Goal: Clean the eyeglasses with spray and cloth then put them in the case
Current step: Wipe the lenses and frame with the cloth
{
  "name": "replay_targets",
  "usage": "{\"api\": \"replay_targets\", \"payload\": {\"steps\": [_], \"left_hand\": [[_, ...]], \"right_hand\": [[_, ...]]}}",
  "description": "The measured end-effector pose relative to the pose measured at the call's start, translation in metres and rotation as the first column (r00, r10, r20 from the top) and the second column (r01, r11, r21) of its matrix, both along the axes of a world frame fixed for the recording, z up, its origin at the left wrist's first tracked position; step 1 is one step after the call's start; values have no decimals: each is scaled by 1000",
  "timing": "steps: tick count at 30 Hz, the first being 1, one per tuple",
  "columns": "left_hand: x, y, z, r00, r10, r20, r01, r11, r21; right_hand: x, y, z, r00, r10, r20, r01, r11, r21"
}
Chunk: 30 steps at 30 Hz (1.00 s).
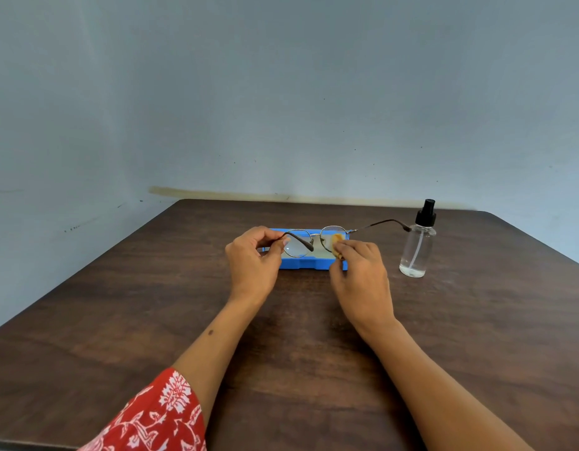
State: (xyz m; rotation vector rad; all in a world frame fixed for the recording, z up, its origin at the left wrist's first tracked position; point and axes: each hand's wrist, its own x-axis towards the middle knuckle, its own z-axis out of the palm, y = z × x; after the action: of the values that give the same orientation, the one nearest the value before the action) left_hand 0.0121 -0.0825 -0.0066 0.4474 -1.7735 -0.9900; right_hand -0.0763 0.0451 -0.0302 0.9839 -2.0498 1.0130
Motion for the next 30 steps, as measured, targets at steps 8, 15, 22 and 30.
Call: {"api": "replay_targets", "payload": {"steps": [8, 15, 22, 30], "left_hand": [[0, 4, -2, 999, -39, 12, 39, 999, 10], [1, 0, 1, 1000, -9, -10, 9, 998, 54], [1, 1, 0, 1000, -13, 17, 13, 999, 43], [5, -4, 5, 998, 70, 5, -71, 996, 62]], "right_hand": [[1, -1, -1, 999, -2, -49, 2, 1000, 15], [-3, 3, -1, 999, 2, -54, -2, 1000, -9], [-2, 2, -5, 999, 17, -40, -17, 1000, -4], [1, 4, -4, 995, 96, 9, -95, 995, -34]]}}
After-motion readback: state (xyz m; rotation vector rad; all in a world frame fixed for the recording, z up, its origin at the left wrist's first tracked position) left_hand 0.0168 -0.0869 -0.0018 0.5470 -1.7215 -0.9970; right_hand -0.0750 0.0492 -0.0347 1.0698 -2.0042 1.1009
